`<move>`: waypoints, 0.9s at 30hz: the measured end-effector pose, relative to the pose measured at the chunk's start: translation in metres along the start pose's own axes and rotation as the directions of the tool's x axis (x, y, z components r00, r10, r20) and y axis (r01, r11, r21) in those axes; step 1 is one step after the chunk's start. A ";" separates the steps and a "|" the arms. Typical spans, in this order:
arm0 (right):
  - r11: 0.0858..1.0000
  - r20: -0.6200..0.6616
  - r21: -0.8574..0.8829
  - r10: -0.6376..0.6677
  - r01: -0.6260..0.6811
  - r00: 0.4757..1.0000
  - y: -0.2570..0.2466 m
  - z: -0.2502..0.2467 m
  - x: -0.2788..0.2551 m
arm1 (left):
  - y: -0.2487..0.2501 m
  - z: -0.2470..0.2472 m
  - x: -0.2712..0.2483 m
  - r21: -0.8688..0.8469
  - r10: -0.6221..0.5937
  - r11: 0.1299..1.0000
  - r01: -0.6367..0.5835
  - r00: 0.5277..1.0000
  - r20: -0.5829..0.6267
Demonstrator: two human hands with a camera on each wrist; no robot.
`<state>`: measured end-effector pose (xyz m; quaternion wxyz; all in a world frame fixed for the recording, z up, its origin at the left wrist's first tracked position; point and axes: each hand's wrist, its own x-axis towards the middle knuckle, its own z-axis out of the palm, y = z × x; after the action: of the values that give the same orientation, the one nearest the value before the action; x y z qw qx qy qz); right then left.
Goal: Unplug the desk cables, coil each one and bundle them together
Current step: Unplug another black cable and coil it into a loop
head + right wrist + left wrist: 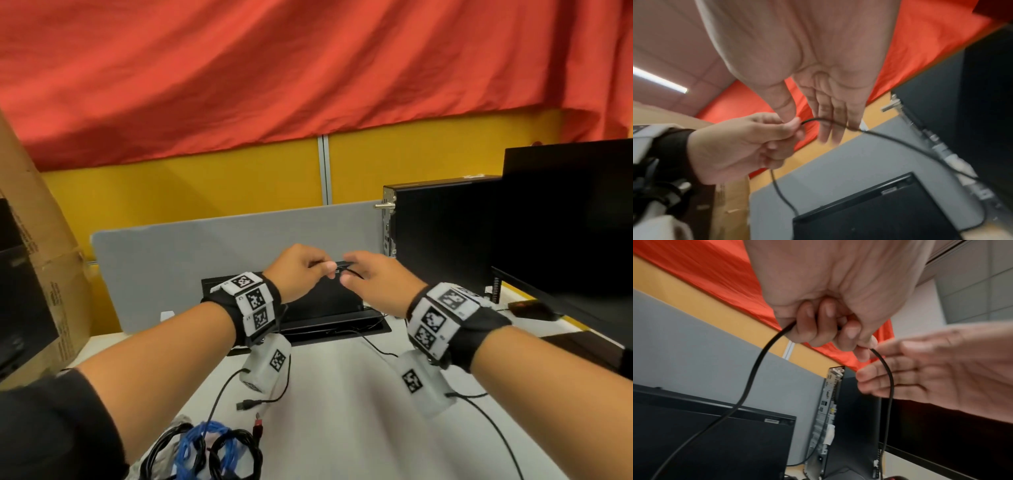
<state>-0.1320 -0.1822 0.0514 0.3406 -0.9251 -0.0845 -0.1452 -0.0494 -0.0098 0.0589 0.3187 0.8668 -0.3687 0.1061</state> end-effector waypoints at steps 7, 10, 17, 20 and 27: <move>0.994 -0.209 -0.108 -0.036 0.014 0.977 0.016 -0.016 0.008 | -0.005 -0.013 0.000 0.119 -0.027 0.993 0.020 0.998 0.054; 0.987 -0.238 -0.161 -0.016 -0.023 0.971 0.038 -0.031 0.007 | -0.020 -0.020 -0.006 0.180 -0.085 0.981 0.071 0.994 0.071; 0.930 -0.410 -0.321 0.037 -0.182 0.911 0.079 -0.059 -0.003 | -0.043 -0.025 -0.017 0.156 -0.168 0.976 0.152 0.981 0.094; 0.905 -0.498 -0.327 0.078 -0.271 0.864 0.098 -0.071 -0.013 | -0.054 -0.029 -0.025 0.174 -0.216 0.965 0.196 0.971 0.101; 0.873 -0.568 -0.309 0.149 -0.377 0.809 0.122 -0.075 -0.025 | -0.072 -0.033 -0.036 0.216 -0.197 0.960 0.179 0.978 0.064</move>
<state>-0.1405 -0.3243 0.0235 0.1669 -0.9017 0.1764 -0.3578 -0.0226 0.0694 0.0356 0.2187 0.9303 -0.2845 0.0765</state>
